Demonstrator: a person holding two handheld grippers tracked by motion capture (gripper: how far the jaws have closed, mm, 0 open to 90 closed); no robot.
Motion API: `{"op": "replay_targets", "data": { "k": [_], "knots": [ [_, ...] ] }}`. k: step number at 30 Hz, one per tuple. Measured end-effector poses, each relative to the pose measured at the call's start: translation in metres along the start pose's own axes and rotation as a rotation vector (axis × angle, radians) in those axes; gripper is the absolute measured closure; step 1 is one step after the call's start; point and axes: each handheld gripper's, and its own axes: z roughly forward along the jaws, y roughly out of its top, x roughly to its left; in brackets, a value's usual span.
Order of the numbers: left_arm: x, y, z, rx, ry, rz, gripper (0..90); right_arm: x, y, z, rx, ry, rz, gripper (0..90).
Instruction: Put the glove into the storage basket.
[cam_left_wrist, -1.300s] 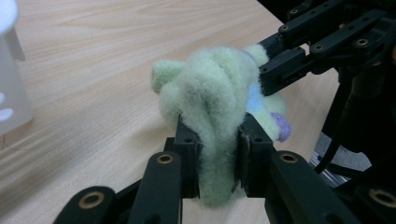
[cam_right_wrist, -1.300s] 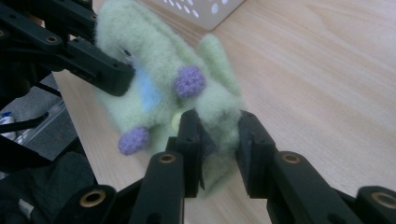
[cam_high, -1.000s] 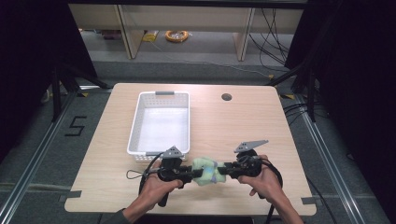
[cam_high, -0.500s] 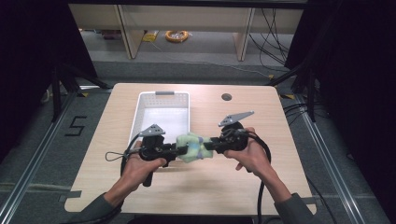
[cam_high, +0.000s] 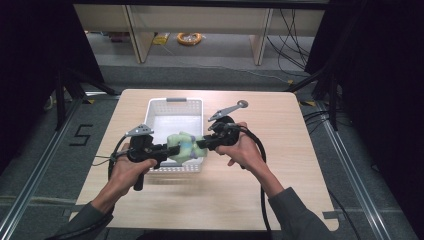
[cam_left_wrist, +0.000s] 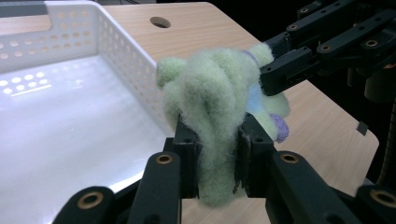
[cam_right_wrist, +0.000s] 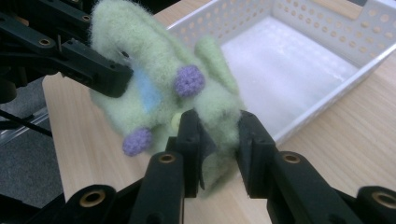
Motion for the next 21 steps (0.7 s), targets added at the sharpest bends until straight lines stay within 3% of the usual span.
{"op": "replay_targets", "data": {
  "k": [4, 11, 12, 21],
  "knots": [
    [0.009, 0.002, -0.001, 0.004, 0.014, -0.009, 72.4, -0.003, 0.007, 0.010, -0.007, 0.006, 0.007, 73.5],
    [0.029, 0.005, 0.004, 0.036, 0.040, -0.029, 72.3, -0.010, 0.018, 0.030, 0.028, 0.011, 0.021, 73.5],
    [0.032, 0.005, 0.004, 0.040, 0.043, -0.034, 72.3, -0.011, 0.020, 0.034, 0.038, 0.013, 0.042, 73.5],
    [0.062, 0.005, 0.023, 0.100, 0.082, -0.091, 72.2, -0.025, 0.029, 0.067, 0.085, -0.015, 0.065, 73.5]
  ]
}}
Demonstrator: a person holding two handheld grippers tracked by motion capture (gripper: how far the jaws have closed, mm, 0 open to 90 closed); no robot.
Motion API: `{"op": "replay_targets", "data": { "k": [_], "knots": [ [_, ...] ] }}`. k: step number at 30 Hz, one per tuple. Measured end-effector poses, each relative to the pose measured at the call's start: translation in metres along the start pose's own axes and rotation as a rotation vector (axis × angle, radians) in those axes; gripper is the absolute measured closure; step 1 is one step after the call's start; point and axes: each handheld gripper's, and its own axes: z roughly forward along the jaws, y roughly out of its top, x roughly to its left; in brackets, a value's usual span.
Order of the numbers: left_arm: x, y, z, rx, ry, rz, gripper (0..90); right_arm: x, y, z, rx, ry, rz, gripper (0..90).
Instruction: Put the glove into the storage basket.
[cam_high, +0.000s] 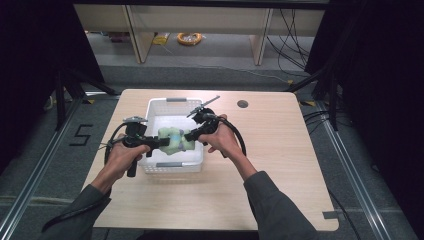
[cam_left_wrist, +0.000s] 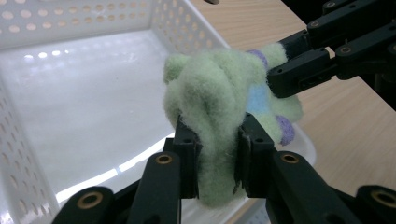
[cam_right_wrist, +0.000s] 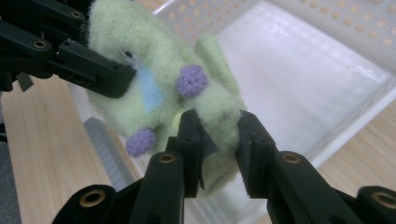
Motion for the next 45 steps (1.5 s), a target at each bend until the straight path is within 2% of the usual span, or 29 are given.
{"op": "replay_targets", "data": {
  "k": [1, 2, 9, 15, 17, 19, 20, 22, 24, 25, 27, 34, 37, 38, 41, 45],
  "knots": [
    [0.000, 0.000, 0.000, 0.000, 0.000, 0.000, 72.2, 0.000, 0.000, 0.000, 0.000, 0.000, 0.000, 73.5],
    [0.005, 0.000, 0.002, 0.014, -0.001, 0.001, 72.2, -0.001, 0.001, 0.005, 0.021, -0.003, 0.031, 73.5],
    [0.012, 0.001, 0.008, 0.022, 0.005, -0.013, 72.2, -0.007, 0.003, 0.016, 0.025, -0.006, 0.034, 73.5],
    [0.020, 0.001, 0.016, 0.045, 0.014, -0.025, 72.2, -0.012, 0.006, 0.026, 0.051, -0.020, 0.051, 73.5],
    [0.021, 0.000, 0.019, 0.052, 0.021, -0.041, 72.1, -0.013, 0.006, 0.029, 0.064, -0.022, 0.060, 73.5],
    [0.022, 0.000, 0.020, 0.070, 0.025, -0.034, 72.2, -0.014, 0.007, 0.030, 0.069, -0.024, 0.060, 73.4],
    [0.021, -0.001, 0.022, 0.063, 0.027, -0.043, 72.2, -0.014, 0.006, 0.033, 0.077, -0.024, 0.062, 73.5],
    [0.023, -0.003, 0.022, 0.098, 0.031, -0.029, 72.3, -0.013, 0.006, 0.037, 0.098, -0.028, 0.063, 73.4],
    [0.023, -0.005, 0.024, 0.099, 0.025, -0.039, 72.4, -0.014, 0.005, 0.042, 0.111, -0.029, 0.059, 73.4],
    [0.023, -0.005, 0.024, 0.108, 0.024, -0.030, 72.5, -0.014, 0.004, 0.043, 0.114, -0.034, 0.057, 73.4],
    [0.025, -0.008, 0.026, 0.115, 0.029, -0.045, 72.6, -0.014, 0.003, 0.046, 0.131, -0.033, 0.056, 73.4],
    [0.028, -0.010, 0.031, 0.145, 0.034, -0.053, 72.9, -0.012, 0.003, 0.055, 0.171, -0.040, 0.054, 73.4],
    [0.030, -0.012, 0.035, 0.165, 0.045, -0.062, 72.6, -0.013, 0.003, 0.060, 0.180, -0.040, 0.060, 73.3],
    [0.031, -0.012, 0.037, 0.174, 0.052, -0.066, 72.6, -0.014, 0.002, 0.062, 0.182, -0.046, 0.043, 73.3],
    [0.031, -0.013, 0.040, 0.189, 0.056, -0.072, 71.8, -0.014, 0.002, 0.065, 0.198, -0.056, 0.039, 73.3],
    [0.031, -0.012, 0.044, 0.189, 0.090, -0.070, 68.7, -0.013, 0.002, 0.066, 0.205, -0.068, 0.039, 73.1]
  ]
}}
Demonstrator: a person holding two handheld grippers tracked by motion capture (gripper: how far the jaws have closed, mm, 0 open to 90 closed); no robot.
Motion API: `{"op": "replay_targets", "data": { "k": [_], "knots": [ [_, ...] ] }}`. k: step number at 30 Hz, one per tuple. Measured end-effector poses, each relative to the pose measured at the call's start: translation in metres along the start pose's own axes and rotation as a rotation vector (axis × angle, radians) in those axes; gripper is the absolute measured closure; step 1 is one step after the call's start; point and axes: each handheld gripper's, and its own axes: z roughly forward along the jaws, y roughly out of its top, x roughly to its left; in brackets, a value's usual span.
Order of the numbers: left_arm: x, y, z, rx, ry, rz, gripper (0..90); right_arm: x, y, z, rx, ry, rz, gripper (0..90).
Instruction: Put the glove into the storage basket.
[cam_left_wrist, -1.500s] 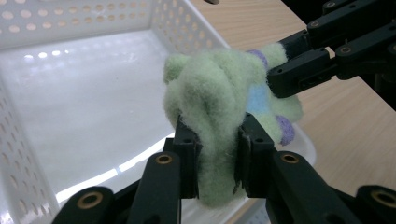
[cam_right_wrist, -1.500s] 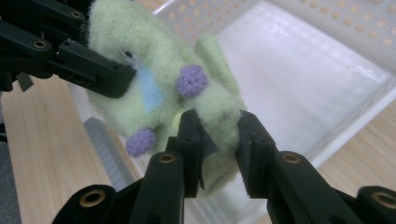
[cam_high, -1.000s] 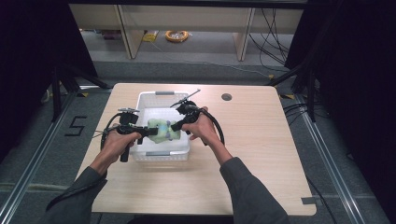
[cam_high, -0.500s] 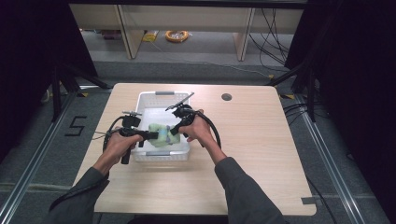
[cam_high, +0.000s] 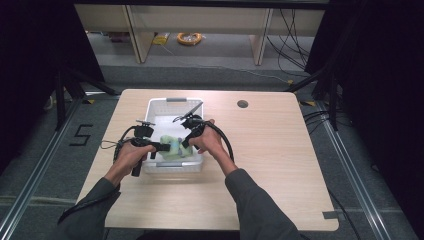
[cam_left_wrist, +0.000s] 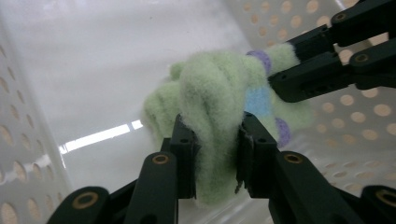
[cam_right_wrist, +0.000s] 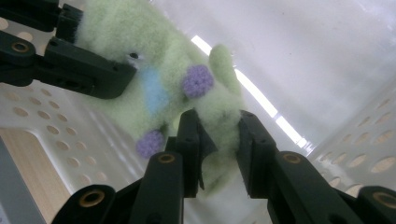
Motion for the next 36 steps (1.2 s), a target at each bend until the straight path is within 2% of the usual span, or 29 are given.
{"op": "replay_targets", "data": {
  "k": [1, 5, 7, 9, 11, 12, 13, 15, 17, 19, 22, 24, 27, 28, 31, 34, 36],
  "knots": [
    [0.000, 0.001, -0.001, 0.012, 0.021, 0.005, 67.8, 0.000, 0.000, 0.000, 0.003, -0.003, 0.001, 73.1],
    [0.001, 0.002, 0.001, -0.002, 0.028, 0.004, 61.8, 0.001, 0.000, 0.001, 0.015, -0.013, 0.011, 72.8],
    [0.002, 0.002, 0.002, -0.008, 0.060, 0.000, 58.2, 0.002, 0.000, 0.002, 0.025, -0.022, 0.015, 72.7],
    [0.002, 0.003, 0.001, -0.009, 0.059, 0.000, 56.3, 0.002, 0.000, 0.003, 0.031, -0.022, 0.026, 72.5],
    [0.001, 0.003, -0.001, -0.031, 0.074, 0.005, 53.2, 0.001, 0.000, 0.003, 0.031, -0.027, 0.029, 72.2],
    [0.001, 0.004, -0.005, -0.057, 0.087, 0.007, 51.0, 0.002, 0.000, 0.003, 0.034, -0.033, 0.030, 71.9],
    [0.001, 0.004, -0.005, -0.057, 0.087, 0.007, 49.8, 0.002, 0.000, 0.003, 0.034, -0.033, 0.030, 71.9],
    [0.001, 0.005, -0.010, -0.084, 0.094, -0.007, 47.9, 0.001, 0.000, 0.005, 0.033, -0.040, 0.025, 71.2],
    [0.001, 0.005, -0.012, -0.092, 0.091, -0.001, 48.2, 0.001, 0.000, 0.005, 0.035, -0.041, 0.024, 70.8],
    [0.000, 0.005, -0.017, -0.100, 0.076, 0.013, 49.3, 0.002, 0.001, 0.005, 0.041, -0.044, 0.045, 69.4],
    [-0.001, 0.004, -0.021, -0.103, 0.069, 0.020, 48.4, 0.001, 0.001, 0.004, 0.032, -0.049, 0.020, 66.1],
    [-0.002, 0.004, -0.024, -0.106, 0.067, 0.019, 45.5, 0.002, 0.002, 0.001, 0.021, -0.064, 0.033, 61.6],
    [-0.004, 0.002, -0.028, -0.116, 0.066, 0.024, 44.1, 0.000, 0.002, 0.000, 0.001, -0.076, 0.001, 60.5],
    [-0.004, 0.001, -0.029, -0.115, 0.068, 0.031, 43.0, 0.002, 0.002, -0.002, -0.002, -0.075, 0.027, 60.3],
    [-0.007, -0.001, -0.031, -0.123, 0.057, 0.032, 40.3, -0.001, 0.002, -0.007, -0.018, -0.073, 0.026, 57.3],
    [-0.008, -0.003, -0.032, -0.137, 0.030, 0.032, 39.6, -0.001, 0.002, -0.010, -0.030, -0.079, 0.014, 57.1],
    [-0.009, -0.004, -0.032, -0.145, 0.032, 0.030, 38.7, -0.001, 0.002, -0.014, -0.044, -0.078, 0.019, 56.6]
  ]
}}
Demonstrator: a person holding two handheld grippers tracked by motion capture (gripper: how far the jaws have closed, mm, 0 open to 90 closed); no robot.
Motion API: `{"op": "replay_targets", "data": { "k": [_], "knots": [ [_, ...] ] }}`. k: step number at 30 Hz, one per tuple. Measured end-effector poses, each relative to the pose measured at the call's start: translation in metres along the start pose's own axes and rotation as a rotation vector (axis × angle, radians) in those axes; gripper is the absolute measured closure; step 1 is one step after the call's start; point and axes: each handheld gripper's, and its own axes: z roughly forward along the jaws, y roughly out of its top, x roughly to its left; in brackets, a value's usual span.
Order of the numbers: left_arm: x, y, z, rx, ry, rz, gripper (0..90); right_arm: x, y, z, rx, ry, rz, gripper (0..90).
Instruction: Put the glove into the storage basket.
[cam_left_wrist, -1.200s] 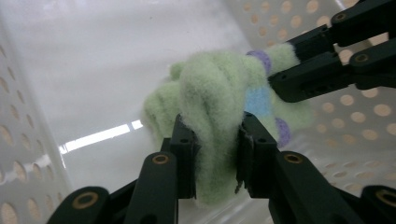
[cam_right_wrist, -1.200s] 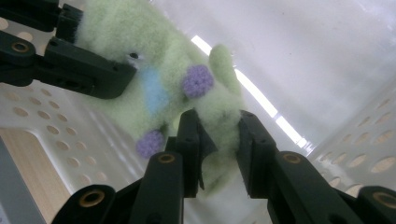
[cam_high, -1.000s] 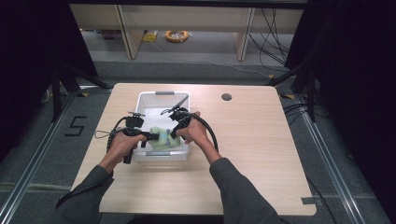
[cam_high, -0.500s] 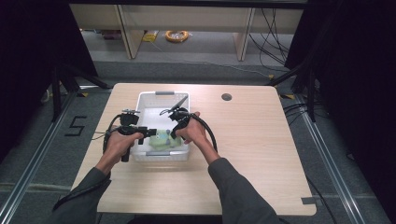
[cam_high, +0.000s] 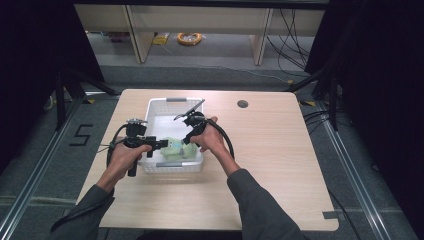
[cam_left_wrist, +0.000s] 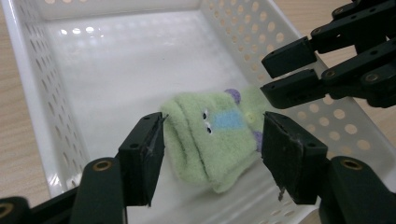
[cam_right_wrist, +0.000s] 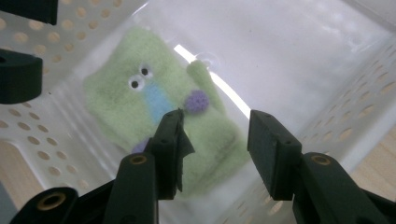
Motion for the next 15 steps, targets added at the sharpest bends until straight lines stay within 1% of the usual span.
{"op": "replay_targets", "data": {
  "k": [1, 2, 4, 5, 6, 8, 9, 10, 11, 12, 14, 15],
  "knots": [
    [-0.001, 0.000, -0.001, -0.001, -0.006, -0.004, 38.7, 0.000, 0.000, -0.002, -0.008, 0.003, -0.002, 55.9],
    [-0.003, -0.001, -0.003, -0.012, -0.009, -0.008, 38.5, -0.001, 0.000, -0.006, -0.018, -0.002, 0.006, 55.0],
    [-0.003, -0.001, -0.004, -0.020, -0.013, -0.007, 38.3, -0.002, -0.001, -0.008, -0.022, -0.007, 0.006, 54.7],
    [-0.004, -0.001, -0.009, -0.030, -0.010, -0.003, 38.2, -0.002, -0.001, -0.013, -0.042, 0.013, 0.010, 54.4],
    [-0.004, -0.001, -0.009, -0.030, -0.010, -0.003, 38.0, -0.002, -0.001, -0.013, -0.042, 0.013, 0.010, 54.4],
    [-0.006, -0.001, -0.012, -0.043, -0.012, -0.001, 37.7, -0.004, -0.002, -0.018, -0.062, 0.017, 0.001, 53.4],
    [-0.007, -0.001, -0.017, -0.048, -0.017, 0.005, 37.1, -0.005, -0.004, -0.023, -0.078, 0.026, 0.019, 52.1],
    [-0.007, -0.001, -0.017, -0.048, -0.017, 0.005, 36.5, -0.005, -0.004, -0.023, -0.078, 0.026, 0.019, 52.1],
    [-0.009, -0.001, -0.019, -0.051, -0.019, 0.006, 36.5, -0.005, -0.005, -0.026, -0.087, 0.029, 0.011, 51.8],
    [-0.012, -0.002, -0.020, -0.073, -0.028, -0.007, 35.6, -0.005, -0.005, -0.029, -0.097, 0.030, 0.006, 51.5],
    [-0.016, -0.003, -0.023, -0.076, -0.043, 0.000, 34.5, -0.005, -0.008, -0.036, -0.106, 0.043, 0.004, 51.3],
    [-0.018, -0.005, -0.025, -0.072, -0.049, 0.014, 34.1, -0.006, -0.010, -0.039, -0.116, 0.037, -0.007, 51.1]
  ]
}}
